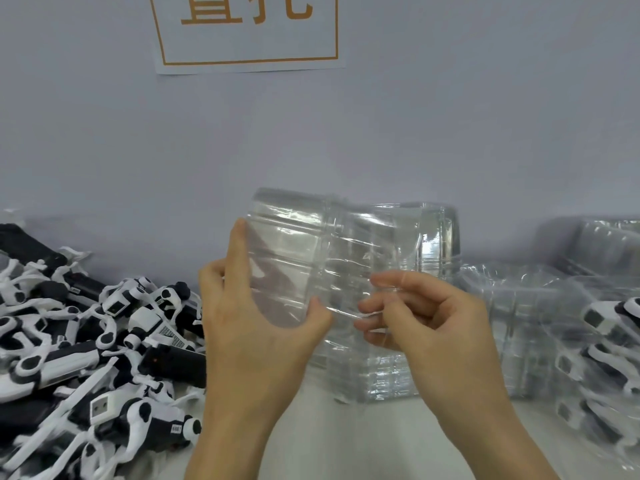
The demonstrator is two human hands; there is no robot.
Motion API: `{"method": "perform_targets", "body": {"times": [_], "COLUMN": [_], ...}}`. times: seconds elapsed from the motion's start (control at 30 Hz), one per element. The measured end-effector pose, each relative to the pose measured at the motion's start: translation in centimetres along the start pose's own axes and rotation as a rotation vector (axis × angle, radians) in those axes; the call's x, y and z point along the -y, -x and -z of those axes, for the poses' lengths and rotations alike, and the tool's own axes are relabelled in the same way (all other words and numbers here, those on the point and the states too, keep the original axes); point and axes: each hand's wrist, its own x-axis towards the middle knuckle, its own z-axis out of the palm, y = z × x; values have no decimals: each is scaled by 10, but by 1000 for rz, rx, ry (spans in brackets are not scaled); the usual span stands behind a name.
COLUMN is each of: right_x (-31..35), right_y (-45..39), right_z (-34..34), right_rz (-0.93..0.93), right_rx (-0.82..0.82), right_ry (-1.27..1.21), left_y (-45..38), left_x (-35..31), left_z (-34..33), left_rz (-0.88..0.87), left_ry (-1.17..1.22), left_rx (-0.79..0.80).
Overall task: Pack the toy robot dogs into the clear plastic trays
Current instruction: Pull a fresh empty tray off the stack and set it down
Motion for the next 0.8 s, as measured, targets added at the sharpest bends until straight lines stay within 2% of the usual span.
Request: {"method": "perform_targets", "body": {"times": [0.17, 0.23, 0.33, 0.5, 0.57, 0.63, 0.67, 0.73, 0.77, 0.8], "right_x": [-5, -8, -9, -1, 1, 4, 4, 4, 4, 4], "right_y": [1, -1, -10, -23, -25, -27, -28, -29, -30, -31], "right_z": [-7, -4, 12, 57, 73, 85, 91, 101, 106, 110], "right_rz": [24, 12, -110, -173, -208, -251, -263, -272, -271, -268], "right_rx": [9, -64, -197, -326, -331, -319, -309, -302, -309, -315], "right_ry": [-35, -88, -340, -532, -557, -539, -520, -462, -434, -414], "left_y": [2, 2, -3, -3, -9, -17, -24, -33, -40, -45], "left_x": [-5, -6, -4, -3, -10, -17, -24, -36, -45, -45], "left_z": [-4, -3, 2, 10, 6, -1, -1, -18, -23, -24], "left_rz": [-21, -19, 5, 168, 156, 176, 162, 125, 77, -44], "left_ry": [14, 21, 39, 140, 176, 291, 178, 211, 166, 69], "left_rx": [-20, -78, -188, -230, -135, 205, 227, 120, -52, -136]}}
